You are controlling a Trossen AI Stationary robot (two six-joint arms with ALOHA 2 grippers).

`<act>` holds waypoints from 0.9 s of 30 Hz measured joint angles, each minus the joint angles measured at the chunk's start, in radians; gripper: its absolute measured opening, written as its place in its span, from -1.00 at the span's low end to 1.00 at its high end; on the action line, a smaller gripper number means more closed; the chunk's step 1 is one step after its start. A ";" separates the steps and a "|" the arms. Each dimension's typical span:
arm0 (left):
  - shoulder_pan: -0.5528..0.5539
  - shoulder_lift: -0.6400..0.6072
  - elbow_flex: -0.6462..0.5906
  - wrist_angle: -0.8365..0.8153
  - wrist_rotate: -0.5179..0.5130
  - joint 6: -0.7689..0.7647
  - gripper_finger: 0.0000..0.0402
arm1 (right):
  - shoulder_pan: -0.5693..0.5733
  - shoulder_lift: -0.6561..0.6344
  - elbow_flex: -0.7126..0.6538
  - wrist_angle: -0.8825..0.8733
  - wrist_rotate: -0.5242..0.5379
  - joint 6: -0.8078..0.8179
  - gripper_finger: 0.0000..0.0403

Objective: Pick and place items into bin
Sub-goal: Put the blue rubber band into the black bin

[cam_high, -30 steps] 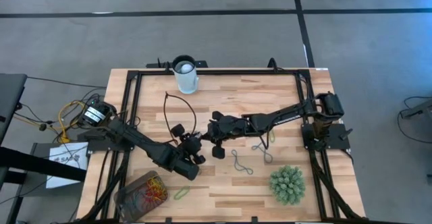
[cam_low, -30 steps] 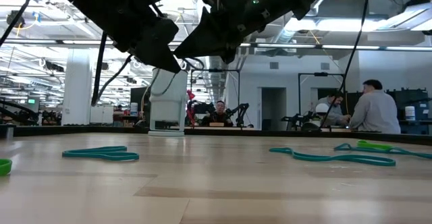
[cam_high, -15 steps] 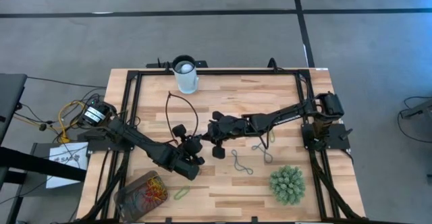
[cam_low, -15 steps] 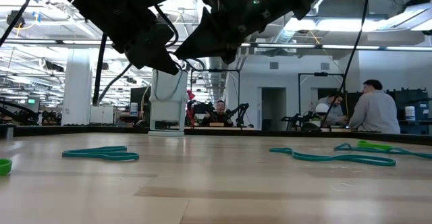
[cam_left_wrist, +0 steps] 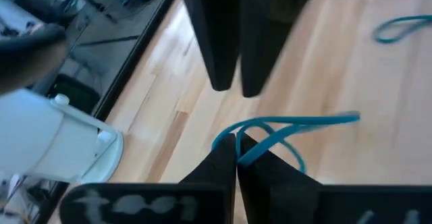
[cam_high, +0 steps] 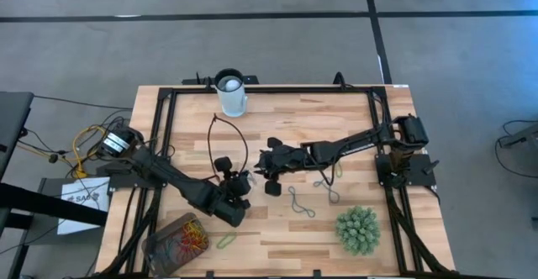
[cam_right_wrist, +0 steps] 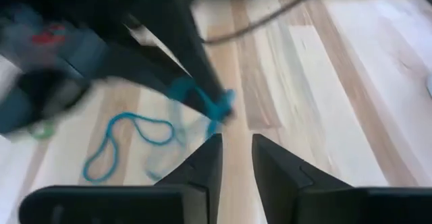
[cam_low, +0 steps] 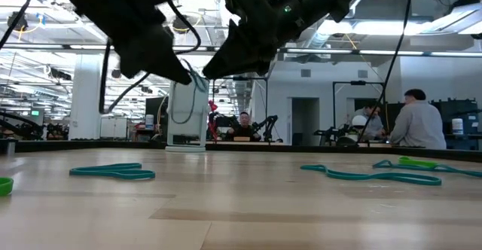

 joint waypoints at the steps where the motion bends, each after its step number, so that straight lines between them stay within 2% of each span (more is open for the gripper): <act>1: -0.010 -0.009 0.008 -0.021 0.009 0.001 -1.00 | -0.003 0.000 0.000 -0.010 0.007 0.000 -0.62; 6: -0.084 -0.081 0.098 -0.254 0.079 -0.096 -1.00 | -0.024 0.000 0.000 -0.075 0.014 0.011 -0.62; 9: -0.141 -0.134 0.160 -0.399 0.188 -0.192 -1.00 | -0.038 0.000 0.000 -0.110 0.014 0.040 -0.62; 13: -0.222 -0.182 0.229 -0.518 0.445 -0.279 -1.00 | -0.050 0.000 0.000 -0.132 0.013 0.045 -0.62; 18: -0.339 -0.190 0.254 -0.546 0.860 -0.308 -1.00 | -0.051 0.000 0.000 -0.137 0.012 0.062 -0.62; 20: -0.385 -0.189 0.254 -0.527 0.979 -0.380 -1.00 | -0.050 0.000 0.000 -0.137 0.012 0.062 -0.62; 22: -0.429 -0.182 0.254 -0.517 1.001 -0.479 -1.00 | -0.049 0.000 0.000 -0.137 0.012 0.062 -0.62; 27: -0.528 -0.181 0.228 -0.513 0.813 -0.696 -1.00 | -0.048 0.000 0.000 -0.137 0.011 0.063 -0.62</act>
